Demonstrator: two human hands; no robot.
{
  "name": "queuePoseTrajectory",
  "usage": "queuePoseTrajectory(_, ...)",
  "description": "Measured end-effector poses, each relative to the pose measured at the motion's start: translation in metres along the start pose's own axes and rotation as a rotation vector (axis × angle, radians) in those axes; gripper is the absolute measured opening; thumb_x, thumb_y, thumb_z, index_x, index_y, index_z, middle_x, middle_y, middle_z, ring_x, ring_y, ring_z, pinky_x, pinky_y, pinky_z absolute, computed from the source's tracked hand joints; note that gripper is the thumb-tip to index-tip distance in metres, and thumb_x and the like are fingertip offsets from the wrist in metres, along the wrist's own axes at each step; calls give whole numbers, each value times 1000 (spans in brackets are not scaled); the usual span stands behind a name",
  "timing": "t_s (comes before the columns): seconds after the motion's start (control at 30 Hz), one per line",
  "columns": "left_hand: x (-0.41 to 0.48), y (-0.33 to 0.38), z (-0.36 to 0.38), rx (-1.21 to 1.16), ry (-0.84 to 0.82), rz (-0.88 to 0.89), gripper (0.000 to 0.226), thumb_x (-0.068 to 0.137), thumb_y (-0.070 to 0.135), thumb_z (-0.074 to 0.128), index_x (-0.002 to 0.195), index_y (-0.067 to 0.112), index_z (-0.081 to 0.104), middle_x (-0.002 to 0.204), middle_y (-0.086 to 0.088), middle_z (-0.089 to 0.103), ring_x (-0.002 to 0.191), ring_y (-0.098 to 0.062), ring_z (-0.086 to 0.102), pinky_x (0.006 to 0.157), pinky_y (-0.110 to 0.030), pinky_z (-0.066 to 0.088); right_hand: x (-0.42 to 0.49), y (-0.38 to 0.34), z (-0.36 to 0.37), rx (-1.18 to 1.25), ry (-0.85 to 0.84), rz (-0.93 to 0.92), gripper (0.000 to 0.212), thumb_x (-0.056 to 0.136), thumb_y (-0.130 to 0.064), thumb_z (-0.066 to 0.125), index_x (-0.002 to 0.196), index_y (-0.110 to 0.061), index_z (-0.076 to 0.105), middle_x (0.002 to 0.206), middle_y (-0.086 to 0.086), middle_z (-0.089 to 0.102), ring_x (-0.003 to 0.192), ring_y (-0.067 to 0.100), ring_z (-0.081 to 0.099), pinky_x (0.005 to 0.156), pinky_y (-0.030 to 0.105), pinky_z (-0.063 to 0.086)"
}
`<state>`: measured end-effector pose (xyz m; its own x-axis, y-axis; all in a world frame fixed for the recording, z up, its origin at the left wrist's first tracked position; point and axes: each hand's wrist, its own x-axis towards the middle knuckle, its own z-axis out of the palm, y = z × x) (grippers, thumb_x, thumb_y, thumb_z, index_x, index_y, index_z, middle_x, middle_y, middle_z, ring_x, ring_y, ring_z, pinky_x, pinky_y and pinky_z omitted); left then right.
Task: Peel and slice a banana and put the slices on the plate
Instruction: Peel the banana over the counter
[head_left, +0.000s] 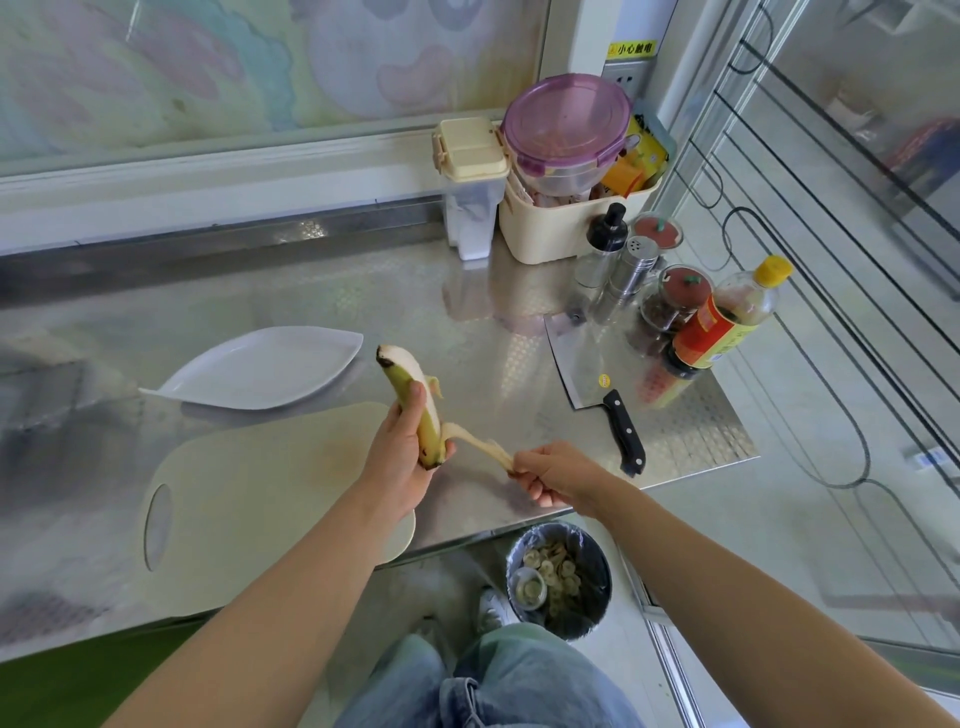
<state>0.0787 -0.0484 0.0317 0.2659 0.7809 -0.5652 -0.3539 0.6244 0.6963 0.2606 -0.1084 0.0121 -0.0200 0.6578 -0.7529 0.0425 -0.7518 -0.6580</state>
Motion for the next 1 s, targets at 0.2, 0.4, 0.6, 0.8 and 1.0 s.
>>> queuePoseTrajectory(0.2,3,-2,-6,69,69,33,53,87,47,59,119,6,53,85,-5,47,68,-15,48,52,-25,46,1,-2,-3,-88,-124,76,19,86,-8,53,69,-9,60,57,-1,46,47,8,40,48,17,34)
queuePoseTrajectory(0.4,3,2,-13,116,1,-13,36,91,46,54,120,25,51,108,-2,58,98,-21,60,83,-44,54,11,-10,-10,-125,89,-97,9,91,-12,57,88,-7,64,76,6,64,59,12,57,57,21,50)
queuePoseTrajectory(0.6,2,5,-12,403,-32,10,30,94,48,50,115,27,54,105,-1,52,91,-18,54,68,-31,47,14,-46,-6,-85,390,-430,16,90,-16,58,104,-17,65,95,1,66,78,15,62,71,28,50)
queuePoseTrajectory(0.8,1,1,-6,573,-75,91,37,89,56,51,111,26,55,102,-4,57,91,-17,57,66,-28,45,8,-80,12,-368,97,-554,23,93,-19,57,114,-13,65,81,-4,65,66,10,59,63,21,50)
queuePoseTrajectory(1.0,3,1,-3,480,-39,145,50,81,64,49,108,24,57,100,-5,57,95,-20,57,68,-33,45,16,-76,14,-201,124,-475,17,86,-19,67,97,-7,70,74,2,66,63,13,54,60,21,48)
